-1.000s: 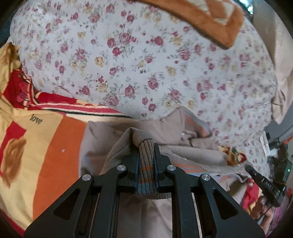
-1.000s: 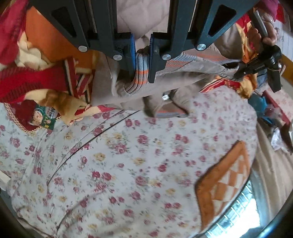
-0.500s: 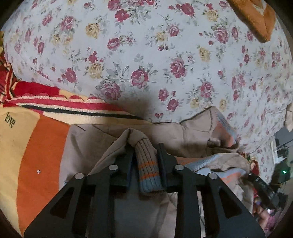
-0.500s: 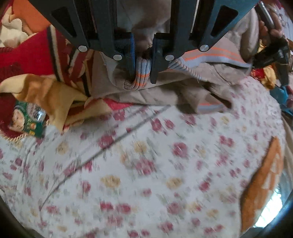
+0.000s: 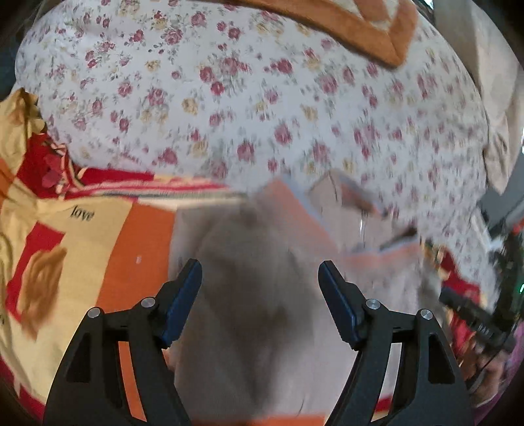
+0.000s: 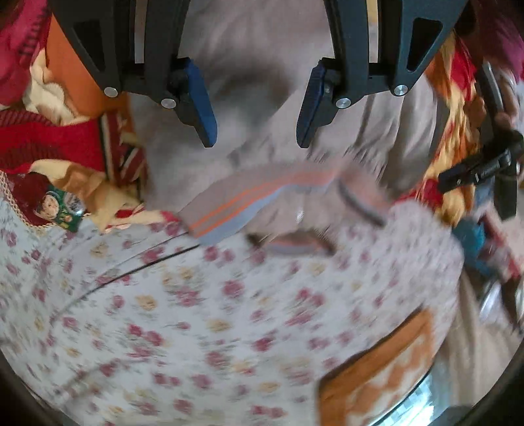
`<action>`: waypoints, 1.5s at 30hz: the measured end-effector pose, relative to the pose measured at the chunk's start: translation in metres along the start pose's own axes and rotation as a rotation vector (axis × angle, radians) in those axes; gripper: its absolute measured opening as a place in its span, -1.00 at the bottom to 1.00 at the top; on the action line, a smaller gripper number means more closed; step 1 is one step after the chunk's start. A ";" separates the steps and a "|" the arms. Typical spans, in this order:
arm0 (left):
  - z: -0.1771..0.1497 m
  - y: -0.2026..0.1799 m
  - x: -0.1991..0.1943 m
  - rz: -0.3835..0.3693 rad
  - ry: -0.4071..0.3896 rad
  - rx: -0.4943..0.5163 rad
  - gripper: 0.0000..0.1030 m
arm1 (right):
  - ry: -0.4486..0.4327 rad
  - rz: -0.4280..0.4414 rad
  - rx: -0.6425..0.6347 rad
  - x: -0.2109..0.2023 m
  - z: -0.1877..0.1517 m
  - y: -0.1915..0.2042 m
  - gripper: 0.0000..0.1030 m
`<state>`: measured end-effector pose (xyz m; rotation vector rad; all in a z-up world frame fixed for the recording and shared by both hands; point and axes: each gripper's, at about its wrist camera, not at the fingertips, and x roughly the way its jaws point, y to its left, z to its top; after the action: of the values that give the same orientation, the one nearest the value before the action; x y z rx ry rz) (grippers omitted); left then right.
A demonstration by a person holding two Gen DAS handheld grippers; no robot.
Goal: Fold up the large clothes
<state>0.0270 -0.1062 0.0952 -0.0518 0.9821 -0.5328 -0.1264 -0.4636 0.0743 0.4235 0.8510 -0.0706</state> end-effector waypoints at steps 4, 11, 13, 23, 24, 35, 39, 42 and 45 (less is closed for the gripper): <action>-0.033 -0.008 0.008 0.036 0.034 0.035 0.44 | 0.037 -0.005 -0.036 0.008 -0.019 0.012 -0.06; -0.044 -0.006 0.029 0.151 0.047 0.030 0.43 | 0.100 -0.069 -0.011 0.028 -0.023 0.011 -0.06; -0.034 -0.012 0.021 0.150 0.009 0.029 0.43 | 0.059 -0.018 -0.006 0.019 -0.013 0.019 -0.04; -0.002 -0.044 0.051 0.174 0.011 0.044 0.44 | 0.203 -0.046 -0.069 0.120 0.025 0.066 0.42; -0.002 -0.044 0.056 0.184 0.015 0.045 0.43 | 0.203 -0.065 -0.082 0.126 0.022 0.067 0.13; 0.011 -0.032 0.089 0.380 -0.106 0.059 0.44 | 0.035 -0.046 0.021 0.135 0.049 0.056 -0.83; 0.015 -0.005 0.119 0.406 -0.027 -0.004 0.44 | 0.085 -0.084 -0.016 0.168 0.042 0.059 -0.82; 0.019 0.009 0.116 0.359 -0.031 -0.066 0.44 | 0.073 -0.032 -0.006 0.151 0.044 0.055 -0.53; 0.018 0.013 0.114 0.338 -0.026 -0.067 0.44 | 0.020 -0.040 0.000 0.119 0.042 0.040 -0.20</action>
<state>0.0971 -0.1501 0.0130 0.0470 0.9583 -0.1887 -0.0084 -0.4309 0.0236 0.4080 0.8788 -0.1039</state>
